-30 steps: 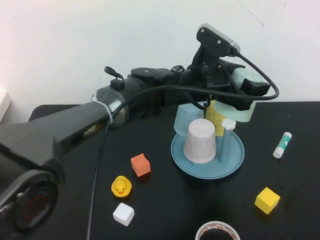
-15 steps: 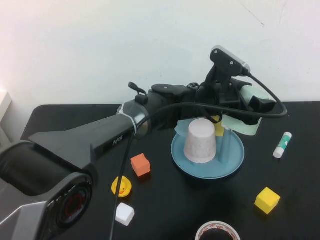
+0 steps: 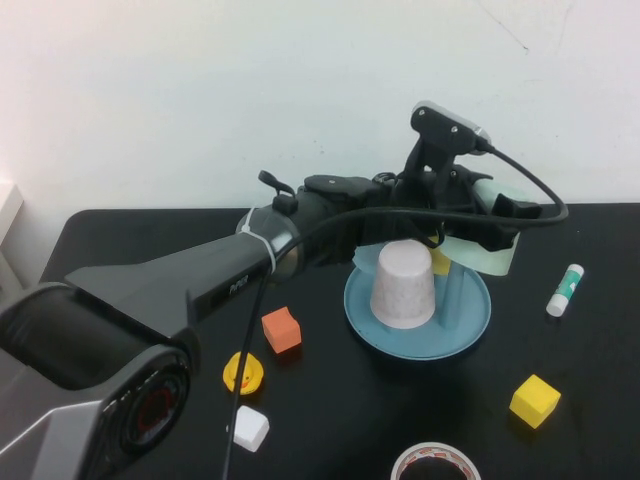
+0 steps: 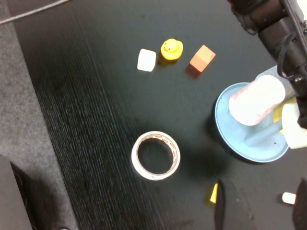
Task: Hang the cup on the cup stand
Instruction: Place the cup on the cup holder
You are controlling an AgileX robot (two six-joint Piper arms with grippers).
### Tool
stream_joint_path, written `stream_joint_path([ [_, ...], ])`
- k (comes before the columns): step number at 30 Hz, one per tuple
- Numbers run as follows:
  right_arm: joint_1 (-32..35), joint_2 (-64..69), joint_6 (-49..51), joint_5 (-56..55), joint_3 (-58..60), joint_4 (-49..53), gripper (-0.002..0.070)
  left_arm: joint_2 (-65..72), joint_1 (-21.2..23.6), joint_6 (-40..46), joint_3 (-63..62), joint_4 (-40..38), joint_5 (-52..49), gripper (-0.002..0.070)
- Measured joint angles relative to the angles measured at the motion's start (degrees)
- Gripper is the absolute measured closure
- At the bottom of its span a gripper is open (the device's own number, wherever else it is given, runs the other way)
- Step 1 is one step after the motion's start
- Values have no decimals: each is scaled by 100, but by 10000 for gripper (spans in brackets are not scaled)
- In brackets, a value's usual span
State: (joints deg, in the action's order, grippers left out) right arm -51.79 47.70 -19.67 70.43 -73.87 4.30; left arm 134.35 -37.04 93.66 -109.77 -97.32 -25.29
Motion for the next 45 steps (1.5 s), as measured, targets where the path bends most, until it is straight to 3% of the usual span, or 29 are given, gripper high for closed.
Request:
stream_joint_path([
  [37, 0, 0, 11, 0, 0, 0, 399, -118, 0, -294, 0, 0, 275, 101],
  [42, 0, 0, 11, 0, 0, 0, 399, -578, 0, 92, 0, -22, 407, 182],
  [45, 0, 0, 11, 0, 0, 0, 399, -887, 0, 176, 0, -32, 407, 335],
])
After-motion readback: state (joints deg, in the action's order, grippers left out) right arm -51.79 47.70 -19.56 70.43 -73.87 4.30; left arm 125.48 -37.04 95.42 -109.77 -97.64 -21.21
